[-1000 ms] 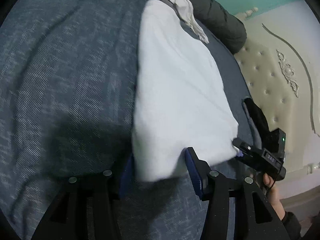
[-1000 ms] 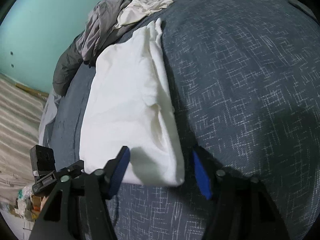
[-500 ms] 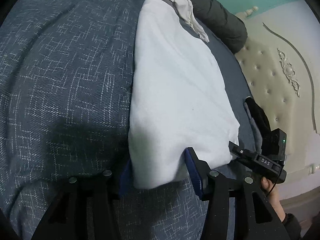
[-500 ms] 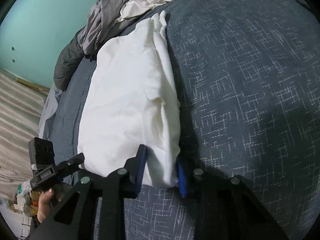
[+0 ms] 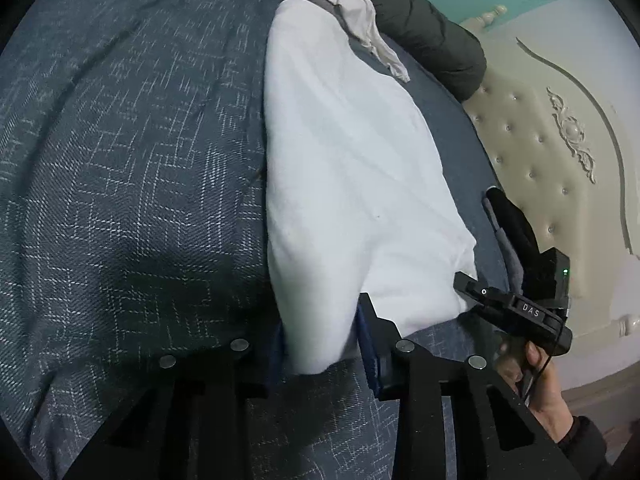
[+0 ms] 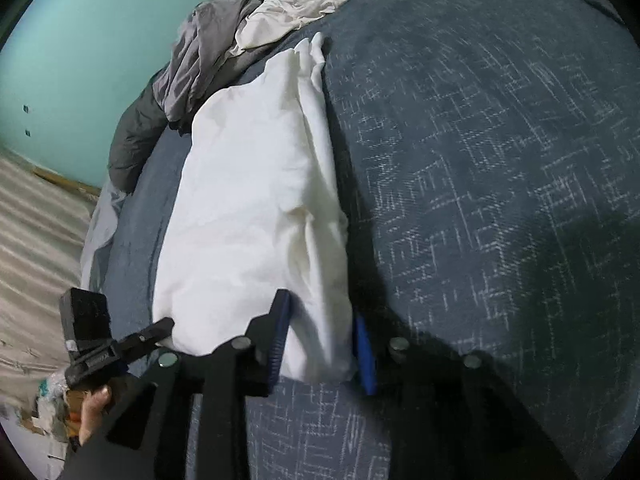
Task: Fold clothes
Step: 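Grasp the end of the folded white shirt with both grippers, then lift the folded shirt with both grippers and carry it toward the headboard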
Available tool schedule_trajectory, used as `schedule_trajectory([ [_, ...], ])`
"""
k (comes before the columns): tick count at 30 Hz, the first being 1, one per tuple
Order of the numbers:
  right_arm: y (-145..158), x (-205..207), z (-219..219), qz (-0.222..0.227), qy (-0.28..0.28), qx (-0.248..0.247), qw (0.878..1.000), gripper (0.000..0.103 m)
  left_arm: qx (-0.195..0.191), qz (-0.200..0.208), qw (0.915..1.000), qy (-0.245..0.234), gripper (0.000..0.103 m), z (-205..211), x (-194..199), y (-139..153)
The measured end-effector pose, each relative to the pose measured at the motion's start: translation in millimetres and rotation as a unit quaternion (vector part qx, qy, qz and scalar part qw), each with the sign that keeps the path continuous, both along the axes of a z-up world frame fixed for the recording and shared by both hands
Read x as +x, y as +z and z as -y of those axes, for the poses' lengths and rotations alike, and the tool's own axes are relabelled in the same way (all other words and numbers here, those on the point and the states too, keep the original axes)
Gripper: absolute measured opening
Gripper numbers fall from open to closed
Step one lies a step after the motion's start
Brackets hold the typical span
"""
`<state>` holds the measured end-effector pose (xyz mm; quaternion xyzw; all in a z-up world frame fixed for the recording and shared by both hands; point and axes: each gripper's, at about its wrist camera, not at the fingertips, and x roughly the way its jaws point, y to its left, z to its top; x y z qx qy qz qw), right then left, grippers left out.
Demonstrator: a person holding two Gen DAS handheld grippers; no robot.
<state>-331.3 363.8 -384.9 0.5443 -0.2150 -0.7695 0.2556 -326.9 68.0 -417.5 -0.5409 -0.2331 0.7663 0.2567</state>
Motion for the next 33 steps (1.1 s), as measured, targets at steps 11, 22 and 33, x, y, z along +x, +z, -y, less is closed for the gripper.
schedule_trajectory([
  [11,3.3,-1.7,25.8,-0.023,0.028,0.023,0.999,0.011,-0.004,-0.008,1.0000,-0.003,0.039,5.3,0.6,-4.7],
  [22,51.2,7.2,18.1,-0.057,0.029,-0.010,0.998,0.007,-0.014,-0.044,0.9989,-0.004,0.030,1.3,9.6,44.7],
  [33,157.5,44.1,1.5,-0.105,0.040,-0.027,0.993,0.007,0.006,-0.096,0.9952,-0.012,0.029,-7.0,49.4,149.8],
])
